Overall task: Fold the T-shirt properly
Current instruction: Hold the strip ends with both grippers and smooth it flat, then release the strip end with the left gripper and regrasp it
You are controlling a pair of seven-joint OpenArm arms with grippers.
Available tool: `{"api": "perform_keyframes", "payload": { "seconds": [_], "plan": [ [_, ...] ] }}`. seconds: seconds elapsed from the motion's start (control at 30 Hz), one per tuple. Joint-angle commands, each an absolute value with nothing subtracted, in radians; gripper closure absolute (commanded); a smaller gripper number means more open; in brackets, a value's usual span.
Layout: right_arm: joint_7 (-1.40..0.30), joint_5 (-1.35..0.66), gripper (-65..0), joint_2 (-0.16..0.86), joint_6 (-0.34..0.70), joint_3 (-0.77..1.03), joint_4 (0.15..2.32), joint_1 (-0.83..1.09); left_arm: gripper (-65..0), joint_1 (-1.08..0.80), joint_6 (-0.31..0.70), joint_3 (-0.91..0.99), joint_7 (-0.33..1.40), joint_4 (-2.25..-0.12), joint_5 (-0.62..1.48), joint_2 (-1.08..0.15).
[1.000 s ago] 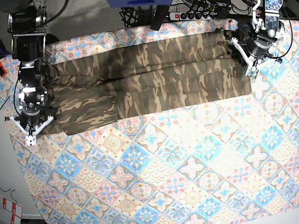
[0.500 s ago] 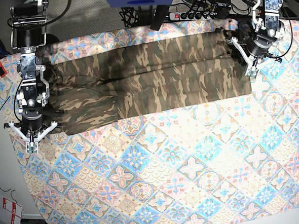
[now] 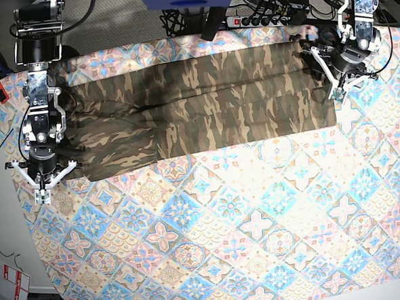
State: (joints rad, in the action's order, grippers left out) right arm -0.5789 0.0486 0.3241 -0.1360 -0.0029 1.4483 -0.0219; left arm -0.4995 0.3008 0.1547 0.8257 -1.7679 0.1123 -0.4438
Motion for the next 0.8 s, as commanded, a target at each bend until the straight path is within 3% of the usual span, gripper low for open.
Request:
{"api": "perform_keyframes", "payload": {
  "seconds": [0.0,0.17,0.27,0.37,0.53,0.77],
  "plan": [
    [-0.558,0.054,-0.7,0.34,-0.143,-0.001,1.465,-0.044,-35.0,-0.503,0.297,0.165,0.809,-1.827,0.122,-0.455],
    [-0.558,0.054,-0.7,0.34,-0.143,-0.005,1.465,-0.041,-41.8,-0.57,0.298,0.257,0.809,-2.008,0.28,-0.441],
    [-0.558,0.054,-0.7,0.34,-0.143,-0.005,1.465,-0.039,-47.9,-0.57,0.303,0.352,0.802,-1.994,0.435,-0.43],
    [-0.553,0.054,-0.7,0.34,-0.143,-0.007,1.463,-0.038,-52.4,-0.568,0.38,0.42,0.782,-1.933,0.579,-0.409],
    [-0.552,0.054,-0.7,0.34,-0.143,-0.007,1.466,-0.018,-53.1,-0.568,0.504,0.447,0.671,-1.771,0.697,-0.403],
    [-0.55,0.054,-0.7,0.34,-0.143,-0.007,1.463,-0.018,-52.9,-0.547,0.645,0.453,0.598,-1.567,0.697,-0.346]
  ]
}}
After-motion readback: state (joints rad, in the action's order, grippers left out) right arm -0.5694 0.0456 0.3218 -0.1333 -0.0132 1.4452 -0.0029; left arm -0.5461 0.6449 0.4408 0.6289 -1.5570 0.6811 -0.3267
